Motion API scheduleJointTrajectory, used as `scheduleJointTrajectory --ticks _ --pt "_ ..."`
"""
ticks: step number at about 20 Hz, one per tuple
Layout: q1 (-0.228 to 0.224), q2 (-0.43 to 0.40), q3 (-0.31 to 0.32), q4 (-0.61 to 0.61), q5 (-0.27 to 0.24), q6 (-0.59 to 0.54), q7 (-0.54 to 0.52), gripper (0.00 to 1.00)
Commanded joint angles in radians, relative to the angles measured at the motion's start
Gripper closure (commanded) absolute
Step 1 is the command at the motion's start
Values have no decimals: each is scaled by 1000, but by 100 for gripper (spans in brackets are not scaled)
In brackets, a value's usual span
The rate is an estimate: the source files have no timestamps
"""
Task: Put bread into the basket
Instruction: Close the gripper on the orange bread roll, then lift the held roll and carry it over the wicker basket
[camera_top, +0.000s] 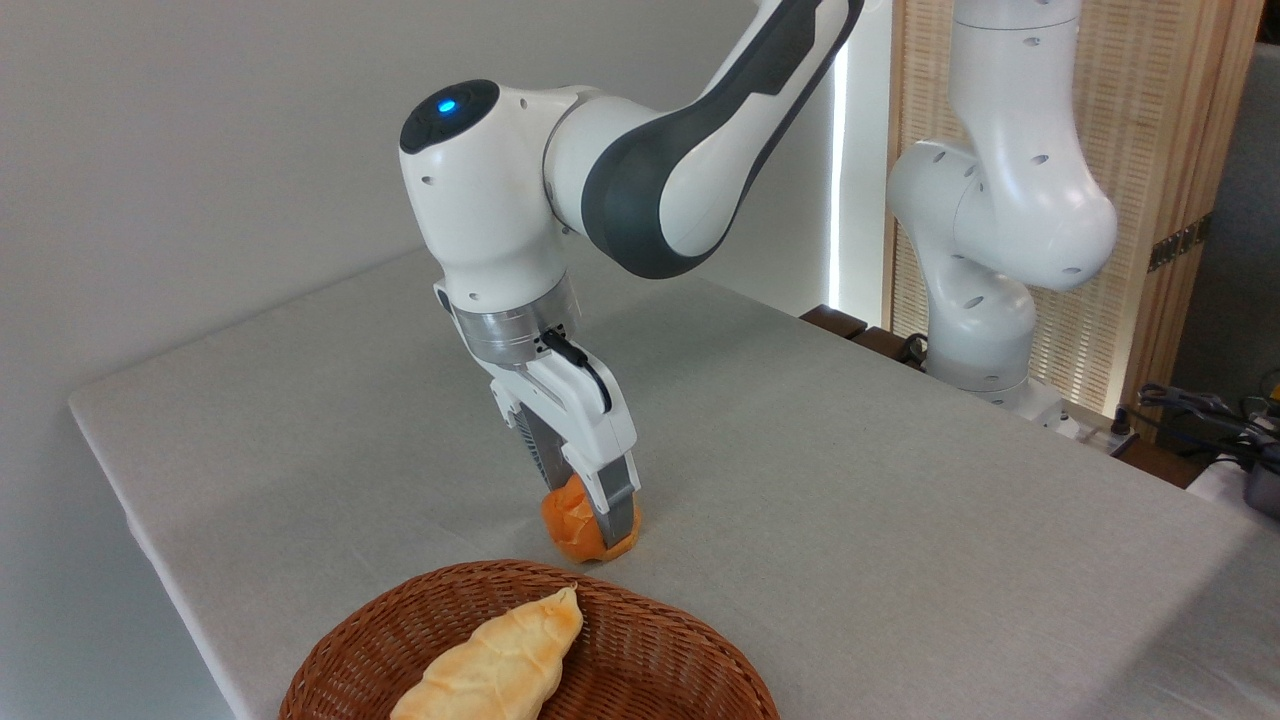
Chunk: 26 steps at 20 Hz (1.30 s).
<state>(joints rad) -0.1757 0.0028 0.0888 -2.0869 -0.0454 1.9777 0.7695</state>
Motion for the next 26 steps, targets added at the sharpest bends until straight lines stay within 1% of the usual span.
scheduleJointTrajectory --ticks 1,6,8,10,13,14,16,19,22,23,25,26 --pt "-2 -1 2 4 6 9 10 52" --pt "-2 -15 2 17 4 4 -1 52" --pt "-2 -32 3 56 -4 -29 -3 52" --pt "-2 -46 5 103 -7 -91 -4 52" --pt "-2 -61 9 140 -7 -97 -4 52" --pt "2 -61 11 157 -7 -88 -1 51" --pt "4 -60 41 186 -8 -67 5 51" --pt "4 -50 97 192 -10 47 8 49" --pt "4 -6 126 192 -10 148 8 49" --pt "4 9 132 192 -10 185 8 45" --pt "5 37 132 192 -10 226 8 34" --pt "5 52 132 192 -8 255 7 6"
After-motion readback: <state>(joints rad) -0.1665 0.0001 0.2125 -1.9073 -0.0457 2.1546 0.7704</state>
